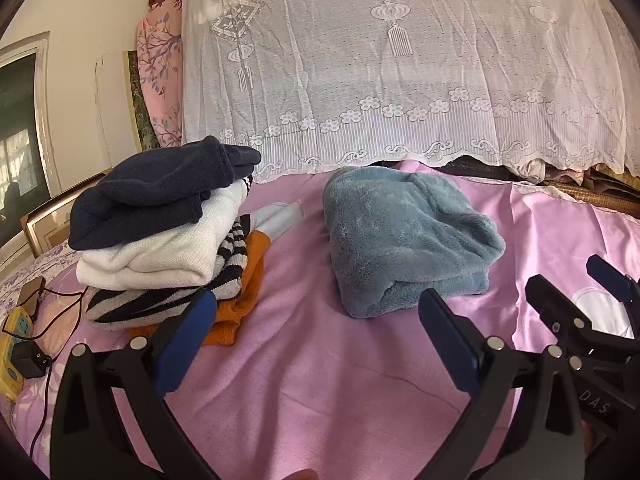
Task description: Fold small clothes
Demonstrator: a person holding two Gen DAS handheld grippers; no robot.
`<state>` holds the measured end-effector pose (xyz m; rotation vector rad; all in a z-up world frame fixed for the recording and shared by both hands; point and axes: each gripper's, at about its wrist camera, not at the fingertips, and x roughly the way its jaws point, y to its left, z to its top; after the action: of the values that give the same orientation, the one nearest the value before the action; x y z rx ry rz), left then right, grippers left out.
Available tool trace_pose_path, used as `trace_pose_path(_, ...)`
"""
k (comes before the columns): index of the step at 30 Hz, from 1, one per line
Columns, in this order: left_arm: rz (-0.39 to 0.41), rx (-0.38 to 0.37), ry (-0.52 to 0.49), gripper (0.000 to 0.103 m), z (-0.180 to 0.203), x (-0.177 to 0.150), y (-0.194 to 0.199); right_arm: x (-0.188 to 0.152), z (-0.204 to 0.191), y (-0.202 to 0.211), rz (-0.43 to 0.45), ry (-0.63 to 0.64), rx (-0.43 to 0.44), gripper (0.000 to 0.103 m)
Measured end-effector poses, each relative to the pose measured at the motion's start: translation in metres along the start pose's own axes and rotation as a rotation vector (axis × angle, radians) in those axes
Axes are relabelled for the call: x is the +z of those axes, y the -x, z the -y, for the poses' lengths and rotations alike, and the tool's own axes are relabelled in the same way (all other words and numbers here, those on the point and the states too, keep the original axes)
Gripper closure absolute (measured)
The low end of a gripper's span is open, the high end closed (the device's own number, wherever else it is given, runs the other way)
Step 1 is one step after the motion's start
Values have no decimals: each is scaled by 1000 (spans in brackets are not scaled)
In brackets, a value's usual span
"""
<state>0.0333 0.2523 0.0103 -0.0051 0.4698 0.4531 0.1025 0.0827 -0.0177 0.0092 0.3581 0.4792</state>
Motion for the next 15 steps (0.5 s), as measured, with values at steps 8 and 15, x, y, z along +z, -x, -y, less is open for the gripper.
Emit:
trace_pose_path(8, -4, -3, 0, 4, 0, -1, -3, 0, 1, -1, -4, -8, 10, 3)
trace_pose_path(15, -6, -14, -9, 4, 3, -2, -2, -2, 2, -1, -2, -5, 9, 3)
